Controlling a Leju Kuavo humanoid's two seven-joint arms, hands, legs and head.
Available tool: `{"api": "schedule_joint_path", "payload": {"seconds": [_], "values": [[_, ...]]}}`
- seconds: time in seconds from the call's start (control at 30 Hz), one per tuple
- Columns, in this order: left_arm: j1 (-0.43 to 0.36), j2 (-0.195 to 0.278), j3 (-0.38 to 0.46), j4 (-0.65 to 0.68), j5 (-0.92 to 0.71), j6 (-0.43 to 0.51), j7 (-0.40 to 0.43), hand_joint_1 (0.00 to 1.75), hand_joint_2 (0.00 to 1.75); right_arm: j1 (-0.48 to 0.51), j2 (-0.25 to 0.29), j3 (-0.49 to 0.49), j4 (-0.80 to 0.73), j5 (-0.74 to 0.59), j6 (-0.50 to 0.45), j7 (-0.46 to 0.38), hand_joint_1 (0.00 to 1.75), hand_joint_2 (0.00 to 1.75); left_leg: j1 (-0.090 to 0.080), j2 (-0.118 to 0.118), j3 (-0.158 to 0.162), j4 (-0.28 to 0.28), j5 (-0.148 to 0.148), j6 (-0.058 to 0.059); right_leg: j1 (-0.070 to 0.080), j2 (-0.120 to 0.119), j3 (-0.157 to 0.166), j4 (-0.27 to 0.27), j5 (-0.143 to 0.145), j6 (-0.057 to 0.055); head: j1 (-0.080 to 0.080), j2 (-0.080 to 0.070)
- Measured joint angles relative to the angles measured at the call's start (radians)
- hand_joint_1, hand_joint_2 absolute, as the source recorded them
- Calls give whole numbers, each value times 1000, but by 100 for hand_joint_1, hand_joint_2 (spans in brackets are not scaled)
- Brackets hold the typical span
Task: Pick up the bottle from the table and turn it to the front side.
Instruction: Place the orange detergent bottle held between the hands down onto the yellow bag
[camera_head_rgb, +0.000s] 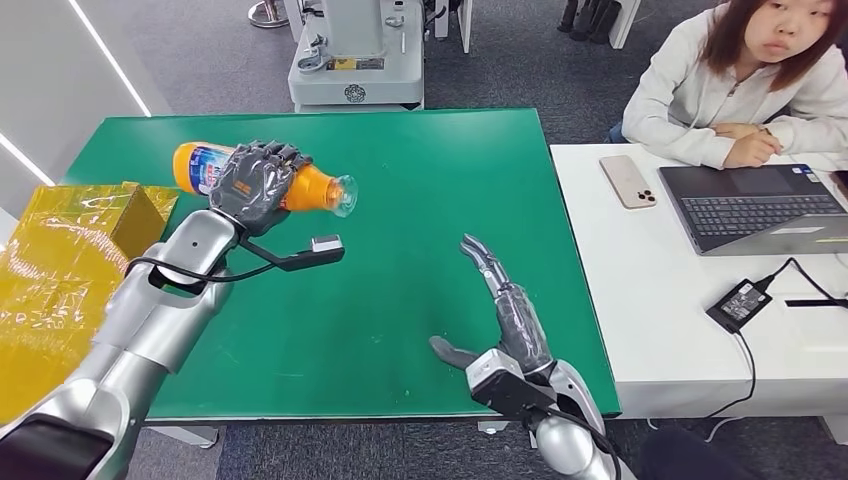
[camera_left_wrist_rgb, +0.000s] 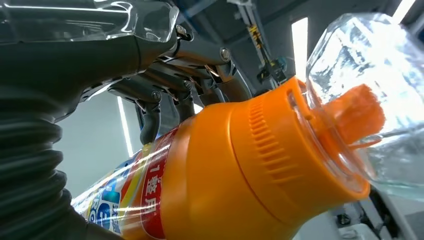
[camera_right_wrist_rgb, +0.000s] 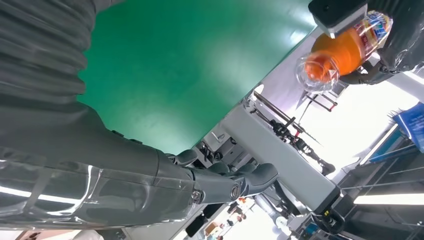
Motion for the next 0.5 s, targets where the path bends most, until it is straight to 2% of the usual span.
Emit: {"api": "schedule_joint_path", "payload": {"seconds": [0.1, 0.33, 0.5], "values": [[4, 34, -6, -18, -33, -15, 11, 175, 175, 18, 0, -4, -11, 0, -7, -1, 0, 175, 0, 0, 0, 0, 0, 0, 0, 0, 0, 0, 0, 0, 0, 0], [44, 156, -22, -65, -46, -36, 54, 175, 175, 61, 0, -22, -31, 1, -8, -7, 0, 175, 0, 3, 0, -1, 0, 0, 0, 3, -1, 1, 0, 0, 0, 0], [120, 254, -19, -89, -37, -85, 49, 175, 175, 95, 0, -40, -34, 4, -13, -17, 0, 175, 0, 5, 0, -1, 0, -1, 0, 4, -1, 1, 0, -1, 0, 0]]}}
